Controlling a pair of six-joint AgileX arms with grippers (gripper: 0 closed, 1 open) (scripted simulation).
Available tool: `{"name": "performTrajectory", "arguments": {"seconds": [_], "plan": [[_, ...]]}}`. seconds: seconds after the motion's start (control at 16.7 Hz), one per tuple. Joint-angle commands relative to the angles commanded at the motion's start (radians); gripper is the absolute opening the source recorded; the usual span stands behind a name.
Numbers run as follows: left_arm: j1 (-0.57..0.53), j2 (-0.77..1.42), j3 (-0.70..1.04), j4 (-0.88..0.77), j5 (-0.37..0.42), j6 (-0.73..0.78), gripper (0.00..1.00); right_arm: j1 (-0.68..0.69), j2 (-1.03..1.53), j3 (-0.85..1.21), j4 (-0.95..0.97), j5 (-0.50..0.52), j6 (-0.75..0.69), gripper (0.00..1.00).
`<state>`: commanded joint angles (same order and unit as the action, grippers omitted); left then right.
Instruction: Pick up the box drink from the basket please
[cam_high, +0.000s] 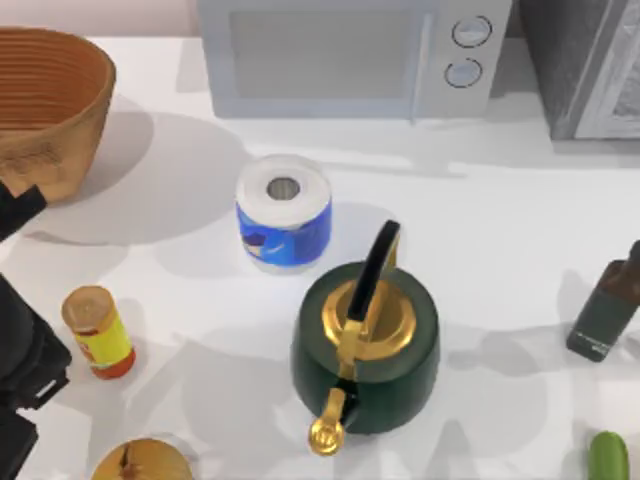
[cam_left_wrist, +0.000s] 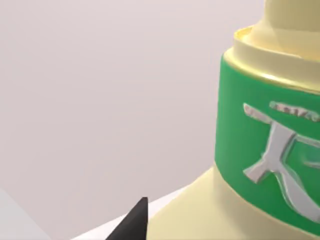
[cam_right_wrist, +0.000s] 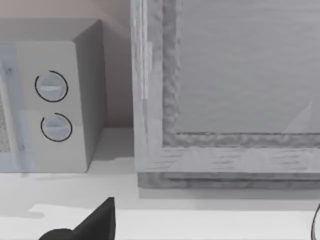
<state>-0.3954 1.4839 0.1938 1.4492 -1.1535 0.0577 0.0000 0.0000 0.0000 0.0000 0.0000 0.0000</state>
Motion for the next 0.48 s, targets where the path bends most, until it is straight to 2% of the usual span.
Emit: {"name": "performTrajectory", "arguments": {"seconds": [0.18,0.48], "plan": [[-0.019,0.076,-0.017,0.007,0.033,0.007,0.0,0.0,0.0,0.0,0.0,0.0,0.0,1.0],[-0.023,0.083,-0.019,0.009,0.035,0.008,0.0,0.0,0.0,0.0,0.0,0.0,0.0,1.0]]}}
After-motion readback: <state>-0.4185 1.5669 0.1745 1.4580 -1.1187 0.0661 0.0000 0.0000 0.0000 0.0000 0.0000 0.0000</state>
